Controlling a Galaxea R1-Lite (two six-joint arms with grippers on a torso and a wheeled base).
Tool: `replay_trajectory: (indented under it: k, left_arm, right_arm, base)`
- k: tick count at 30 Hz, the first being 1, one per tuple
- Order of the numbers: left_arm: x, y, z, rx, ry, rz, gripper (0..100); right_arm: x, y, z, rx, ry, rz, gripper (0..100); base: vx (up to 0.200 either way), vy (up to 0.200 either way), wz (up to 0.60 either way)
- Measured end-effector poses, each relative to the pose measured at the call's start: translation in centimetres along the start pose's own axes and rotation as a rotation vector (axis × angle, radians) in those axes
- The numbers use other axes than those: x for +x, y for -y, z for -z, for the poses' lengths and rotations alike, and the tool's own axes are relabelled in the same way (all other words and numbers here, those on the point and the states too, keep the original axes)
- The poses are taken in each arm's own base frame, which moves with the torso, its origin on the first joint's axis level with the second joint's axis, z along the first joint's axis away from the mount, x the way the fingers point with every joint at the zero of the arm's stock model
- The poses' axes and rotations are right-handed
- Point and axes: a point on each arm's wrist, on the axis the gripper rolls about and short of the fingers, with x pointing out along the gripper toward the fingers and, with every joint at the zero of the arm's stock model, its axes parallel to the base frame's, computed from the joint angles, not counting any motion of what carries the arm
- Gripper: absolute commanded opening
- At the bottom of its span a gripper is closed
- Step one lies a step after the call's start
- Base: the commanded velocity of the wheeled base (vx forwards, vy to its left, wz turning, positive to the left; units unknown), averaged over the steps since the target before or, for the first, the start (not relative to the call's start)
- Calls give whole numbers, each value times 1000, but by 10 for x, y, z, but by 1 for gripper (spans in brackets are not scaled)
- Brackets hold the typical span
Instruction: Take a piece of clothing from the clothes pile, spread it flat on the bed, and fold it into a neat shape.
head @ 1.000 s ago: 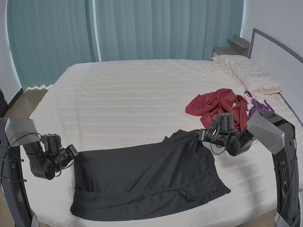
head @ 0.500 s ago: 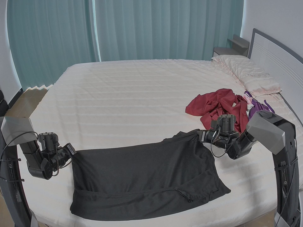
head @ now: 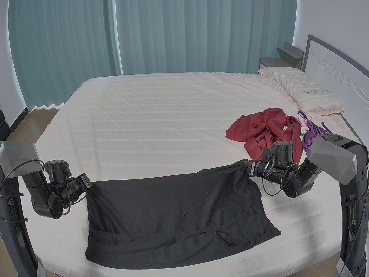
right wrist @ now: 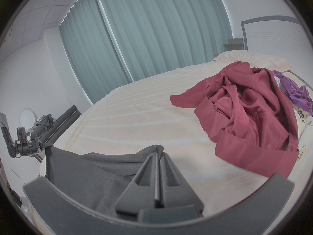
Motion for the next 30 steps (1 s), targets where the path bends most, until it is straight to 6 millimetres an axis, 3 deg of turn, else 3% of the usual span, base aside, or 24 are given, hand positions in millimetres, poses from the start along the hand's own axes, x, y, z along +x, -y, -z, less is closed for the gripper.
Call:
replay_trajectory:
  k: [11, 30]
  left_arm:
    - [-7, -2, 3, 101, -17, -13, 0]
    - [-36, -10, 24, 241, -90, -40, 0]
  right_arm:
    - [-26, 2, 7, 11, -41, -5, 0]
    - [-68, 2, 31, 22, -95, -18, 0]
  base:
    - [0, 0, 0]
    - [0, 0, 0]
